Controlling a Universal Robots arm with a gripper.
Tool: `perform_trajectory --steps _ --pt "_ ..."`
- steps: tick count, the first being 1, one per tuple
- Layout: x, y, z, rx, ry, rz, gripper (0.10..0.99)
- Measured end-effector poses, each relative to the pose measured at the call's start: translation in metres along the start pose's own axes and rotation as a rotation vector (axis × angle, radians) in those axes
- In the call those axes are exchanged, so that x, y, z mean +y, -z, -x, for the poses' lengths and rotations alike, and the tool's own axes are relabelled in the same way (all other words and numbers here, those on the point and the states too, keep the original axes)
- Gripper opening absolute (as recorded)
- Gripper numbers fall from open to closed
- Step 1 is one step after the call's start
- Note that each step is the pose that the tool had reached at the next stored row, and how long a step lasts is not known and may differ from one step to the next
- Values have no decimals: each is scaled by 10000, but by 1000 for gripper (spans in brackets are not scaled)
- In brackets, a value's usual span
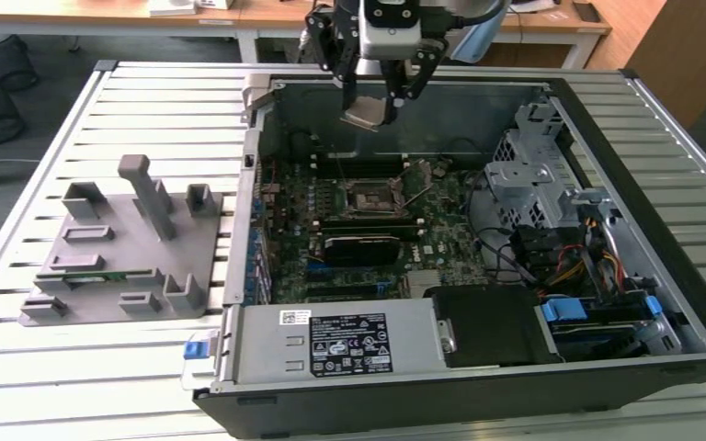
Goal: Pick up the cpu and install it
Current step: 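Place the cpu into insertion slot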
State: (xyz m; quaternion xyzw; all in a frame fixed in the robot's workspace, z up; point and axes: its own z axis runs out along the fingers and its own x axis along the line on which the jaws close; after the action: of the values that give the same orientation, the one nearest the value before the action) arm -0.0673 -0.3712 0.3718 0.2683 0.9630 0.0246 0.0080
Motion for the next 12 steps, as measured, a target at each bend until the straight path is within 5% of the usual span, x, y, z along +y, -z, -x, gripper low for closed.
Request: perform_trajectory --steps 12 --pt "3 -14 -2 -93 -1791 -2 537"
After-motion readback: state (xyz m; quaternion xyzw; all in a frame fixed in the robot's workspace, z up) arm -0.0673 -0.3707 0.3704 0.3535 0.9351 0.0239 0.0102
